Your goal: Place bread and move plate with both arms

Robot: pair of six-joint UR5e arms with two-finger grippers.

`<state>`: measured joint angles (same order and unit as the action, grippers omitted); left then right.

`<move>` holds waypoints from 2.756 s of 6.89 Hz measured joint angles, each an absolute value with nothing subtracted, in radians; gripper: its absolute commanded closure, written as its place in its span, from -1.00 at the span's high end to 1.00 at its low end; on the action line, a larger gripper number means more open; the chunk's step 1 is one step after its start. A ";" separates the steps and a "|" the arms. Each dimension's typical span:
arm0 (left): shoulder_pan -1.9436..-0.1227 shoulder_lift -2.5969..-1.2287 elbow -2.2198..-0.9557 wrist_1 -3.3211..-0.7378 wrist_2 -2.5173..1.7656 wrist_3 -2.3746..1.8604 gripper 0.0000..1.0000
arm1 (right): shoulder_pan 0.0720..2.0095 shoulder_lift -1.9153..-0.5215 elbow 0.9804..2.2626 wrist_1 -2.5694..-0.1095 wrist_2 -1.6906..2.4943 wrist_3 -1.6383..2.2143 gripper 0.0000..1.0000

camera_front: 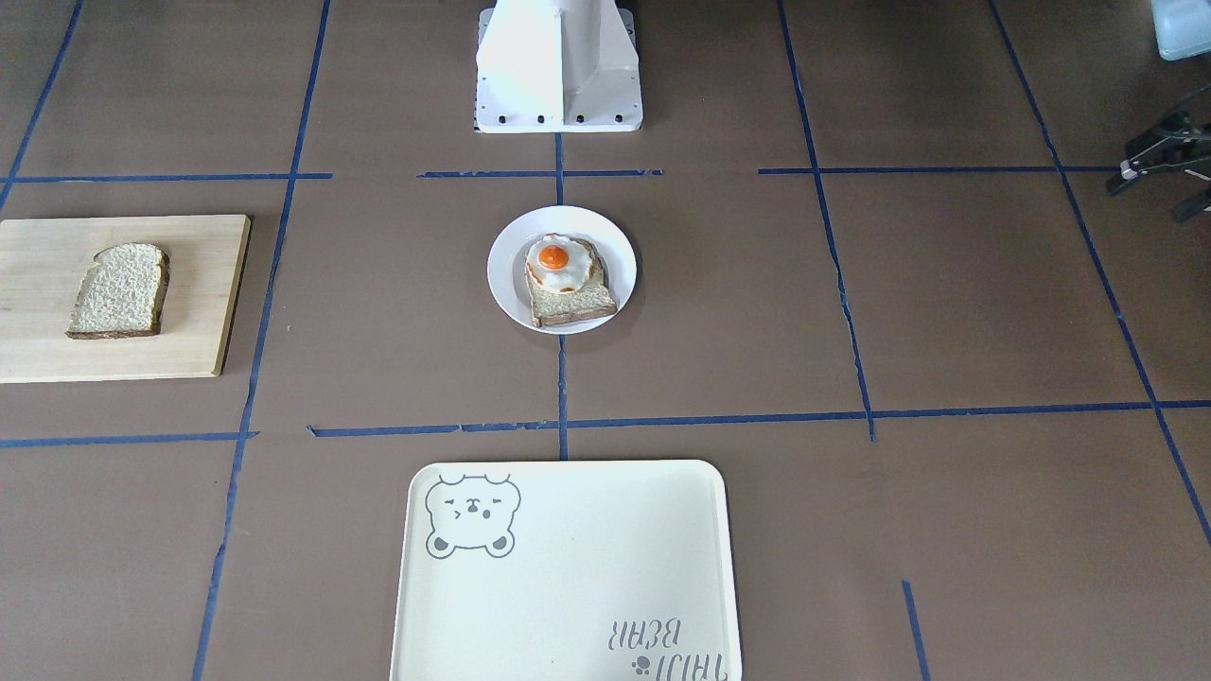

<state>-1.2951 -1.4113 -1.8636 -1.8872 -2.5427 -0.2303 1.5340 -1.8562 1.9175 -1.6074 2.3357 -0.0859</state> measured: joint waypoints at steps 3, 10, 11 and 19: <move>-1.016 -1.529 -1.864 -2.160 -2.507 -0.821 1.00 | 1.533 -1.853 1.916 -1.608 2.340 -0.083 0.99; -0.849 -1.621 -1.910 -2.232 -2.304 -1.112 1.00 | 1.228 -1.838 1.736 -0.938 2.353 0.619 0.97; -0.849 -1.621 -1.929 -2.229 -2.280 -1.112 1.00 | 1.177 -1.829 1.709 -0.871 2.326 0.707 0.92; -0.853 -1.610 -1.997 -2.221 -2.233 -1.112 1.00 | 1.018 -1.779 1.557 -0.616 2.290 0.979 -0.05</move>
<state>-0.8534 -1.6099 -1.9972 -2.2212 -2.2331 -1.1121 1.0181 -1.7791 1.5569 -0.6165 2.2901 0.9791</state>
